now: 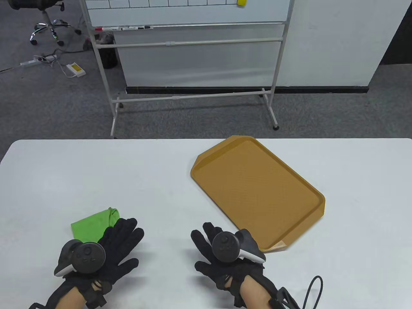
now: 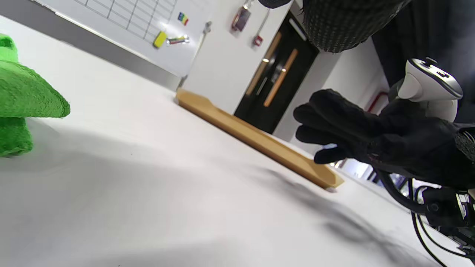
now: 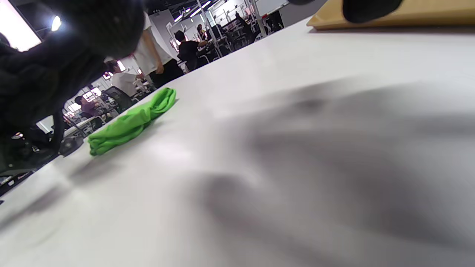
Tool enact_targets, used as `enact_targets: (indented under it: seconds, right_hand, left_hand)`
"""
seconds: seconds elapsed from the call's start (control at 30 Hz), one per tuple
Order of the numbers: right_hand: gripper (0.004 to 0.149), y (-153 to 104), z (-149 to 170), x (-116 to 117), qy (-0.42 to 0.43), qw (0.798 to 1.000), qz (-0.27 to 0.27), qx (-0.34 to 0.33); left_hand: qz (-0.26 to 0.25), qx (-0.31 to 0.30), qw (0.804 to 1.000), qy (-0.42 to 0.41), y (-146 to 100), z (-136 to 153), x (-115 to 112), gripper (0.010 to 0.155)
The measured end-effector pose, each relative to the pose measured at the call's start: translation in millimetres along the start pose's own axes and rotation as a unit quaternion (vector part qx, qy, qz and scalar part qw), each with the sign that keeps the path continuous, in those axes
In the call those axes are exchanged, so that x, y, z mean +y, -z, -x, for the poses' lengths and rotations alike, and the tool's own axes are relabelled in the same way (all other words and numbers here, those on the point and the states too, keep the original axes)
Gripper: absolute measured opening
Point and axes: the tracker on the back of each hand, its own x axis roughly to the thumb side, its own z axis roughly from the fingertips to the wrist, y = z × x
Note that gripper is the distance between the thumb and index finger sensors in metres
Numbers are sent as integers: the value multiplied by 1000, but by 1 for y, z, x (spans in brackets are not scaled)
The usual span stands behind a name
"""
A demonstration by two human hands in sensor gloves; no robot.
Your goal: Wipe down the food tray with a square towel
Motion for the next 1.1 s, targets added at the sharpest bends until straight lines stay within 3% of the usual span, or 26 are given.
enact_targets:
  seconds: [0.9, 1.0, 1.1]
  right_hand:
    - [81, -10, 5, -6, -8, 1000, 12, 17]
    - [80, -15, 18, -16, -17, 997, 56, 58]
    - [80, -31, 49, -32, -35, 974, 152, 167]
  left_hand:
    - [-5, 12, 1000, 5, 1, 6, 0, 75]
    - [-4, 12, 1000, 5, 1, 6, 0, 75]
    - [-3, 13, 1000, 5, 1, 6, 0, 75]
